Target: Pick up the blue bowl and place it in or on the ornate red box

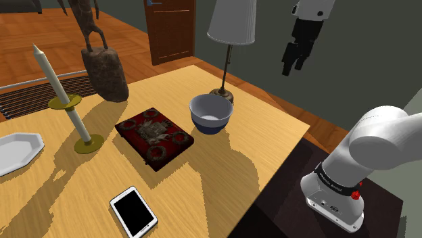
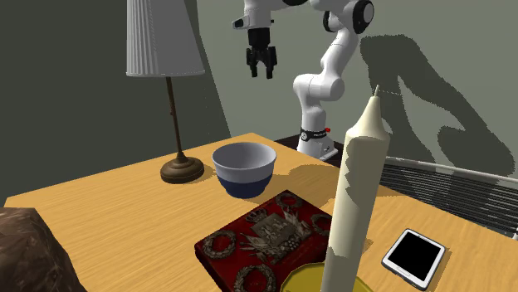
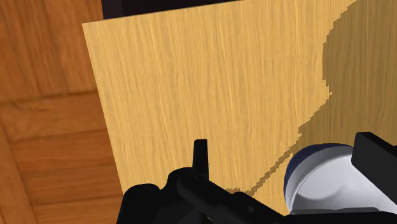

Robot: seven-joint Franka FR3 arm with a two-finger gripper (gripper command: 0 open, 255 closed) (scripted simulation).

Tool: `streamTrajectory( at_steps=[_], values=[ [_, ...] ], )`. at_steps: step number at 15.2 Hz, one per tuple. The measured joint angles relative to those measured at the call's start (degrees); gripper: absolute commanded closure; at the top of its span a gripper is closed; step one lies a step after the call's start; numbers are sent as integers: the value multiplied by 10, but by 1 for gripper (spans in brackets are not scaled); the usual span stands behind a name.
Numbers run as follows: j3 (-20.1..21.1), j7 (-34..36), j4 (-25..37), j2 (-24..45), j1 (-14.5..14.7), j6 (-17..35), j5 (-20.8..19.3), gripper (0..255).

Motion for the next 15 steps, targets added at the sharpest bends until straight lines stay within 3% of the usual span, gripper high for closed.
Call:
streamTrajectory(
  at_steps=[3,15],
  values=[
    [-2,-2,-9,14,3,26,6,0],
    [-11,-37,-22,214,42,269,81,0]
  ],
)
